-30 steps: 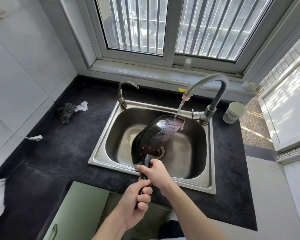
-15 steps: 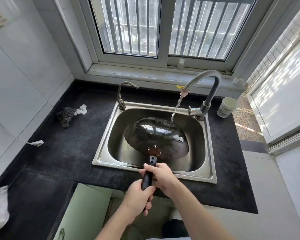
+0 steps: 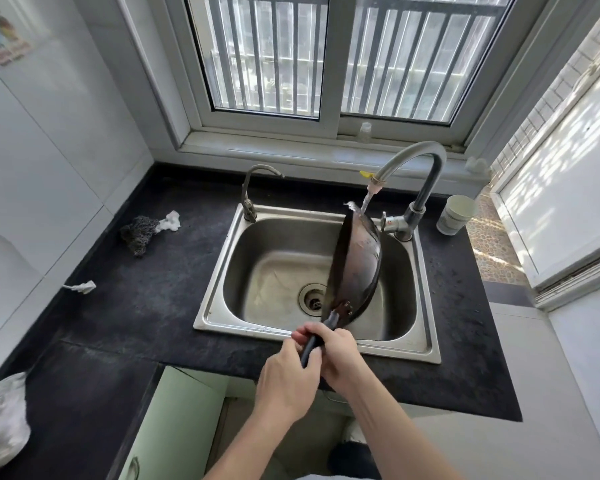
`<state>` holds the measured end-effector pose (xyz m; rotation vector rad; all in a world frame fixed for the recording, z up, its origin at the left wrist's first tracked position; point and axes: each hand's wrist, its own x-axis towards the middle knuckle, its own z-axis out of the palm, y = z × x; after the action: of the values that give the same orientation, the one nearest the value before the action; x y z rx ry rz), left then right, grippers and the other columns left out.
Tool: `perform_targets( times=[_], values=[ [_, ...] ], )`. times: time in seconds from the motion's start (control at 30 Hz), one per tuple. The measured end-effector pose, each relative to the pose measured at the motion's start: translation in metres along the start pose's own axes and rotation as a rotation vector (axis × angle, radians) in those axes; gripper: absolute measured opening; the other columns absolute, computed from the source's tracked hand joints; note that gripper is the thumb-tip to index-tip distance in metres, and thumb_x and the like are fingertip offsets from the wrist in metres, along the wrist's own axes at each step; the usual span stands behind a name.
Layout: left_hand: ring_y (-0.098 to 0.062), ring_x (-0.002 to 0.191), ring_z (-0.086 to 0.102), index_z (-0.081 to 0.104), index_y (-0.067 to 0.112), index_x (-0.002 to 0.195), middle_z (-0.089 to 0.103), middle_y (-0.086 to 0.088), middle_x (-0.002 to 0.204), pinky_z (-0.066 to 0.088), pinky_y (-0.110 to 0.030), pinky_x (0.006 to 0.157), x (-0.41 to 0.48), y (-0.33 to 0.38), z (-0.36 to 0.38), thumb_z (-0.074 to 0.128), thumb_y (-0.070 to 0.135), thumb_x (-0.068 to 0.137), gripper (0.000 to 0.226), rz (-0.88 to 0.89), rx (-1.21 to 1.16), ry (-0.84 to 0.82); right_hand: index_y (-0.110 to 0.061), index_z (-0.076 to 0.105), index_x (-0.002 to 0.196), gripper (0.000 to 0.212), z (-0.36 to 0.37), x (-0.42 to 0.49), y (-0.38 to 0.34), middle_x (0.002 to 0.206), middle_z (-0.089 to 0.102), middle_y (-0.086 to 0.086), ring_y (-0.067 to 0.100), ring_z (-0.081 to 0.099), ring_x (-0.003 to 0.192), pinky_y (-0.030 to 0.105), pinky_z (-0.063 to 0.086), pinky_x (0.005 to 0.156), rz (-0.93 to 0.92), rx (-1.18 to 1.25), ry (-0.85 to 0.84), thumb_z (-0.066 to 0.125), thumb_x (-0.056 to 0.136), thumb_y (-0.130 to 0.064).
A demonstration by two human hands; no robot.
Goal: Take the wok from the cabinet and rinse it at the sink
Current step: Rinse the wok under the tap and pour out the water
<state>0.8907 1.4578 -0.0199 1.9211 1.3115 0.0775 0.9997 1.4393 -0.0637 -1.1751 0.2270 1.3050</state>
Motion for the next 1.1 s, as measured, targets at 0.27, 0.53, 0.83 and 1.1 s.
perform_targets(
  times=[0.27, 0.53, 0.83, 1.1],
  values=[
    [-0.009, 0.041, 0.043, 0.056, 0.013, 0.079, 0.047, -0.001, 0.057, 0.032, -0.019, 0.037, 0.004, 0.011, 0.000, 0.058, 0.032, 0.095, 0.025, -0.527, -1.002, -0.464, 0.002, 0.071, 0.081, 0.017, -0.010, 0.003, 0.006, 0.085, 0.075, 0.015, 0.021, 0.076, 0.078, 0.038, 0.051, 0.100, 0.129, 0.137, -0.092, 0.068, 0.088, -0.013],
    [-0.002, 0.033, 0.035, 0.055, 0.009, 0.090, 0.047, -0.001, 0.060, 0.026, -0.013, 0.026, 0.009, 0.016, 0.020, 0.057, 0.012, 0.096, 0.007, -0.600, -1.350, -0.401, -0.003, 0.072, 0.085, 0.025, -0.026, 0.006, -0.007, 0.093, 0.073, 0.015, 0.025, 0.071, 0.091, 0.036, 0.054, 0.093, 0.193, -0.131, -0.231, 0.067, 0.090, -0.027],
    [-0.013, 0.037, 0.043, 0.057, 0.009, 0.105, 0.051, -0.001, 0.052, 0.036, -0.023, 0.036, 0.003, -0.017, 0.058, 0.060, 0.027, 0.095, 0.021, -0.380, -0.790, -0.260, 0.002, 0.068, 0.085, 0.025, -0.041, 0.015, 0.002, 0.093, 0.073, 0.021, 0.032, 0.071, 0.090, 0.037, 0.058, 0.083, 0.242, -0.422, -0.134, 0.077, 0.087, -0.022],
    [-0.018, 0.037, 0.048, 0.058, 0.014, 0.107, 0.060, -0.001, 0.055, 0.038, -0.024, 0.033, 0.002, -0.034, 0.073, 0.053, 0.034, 0.098, 0.022, -0.378, -0.731, -0.244, -0.001, 0.065, 0.080, 0.030, -0.045, 0.017, 0.017, 0.084, 0.077, 0.021, 0.021, 0.068, 0.055, 0.025, 0.048, 0.041, 0.086, -0.629, -0.056, 0.075, 0.088, -0.028]
  ],
)
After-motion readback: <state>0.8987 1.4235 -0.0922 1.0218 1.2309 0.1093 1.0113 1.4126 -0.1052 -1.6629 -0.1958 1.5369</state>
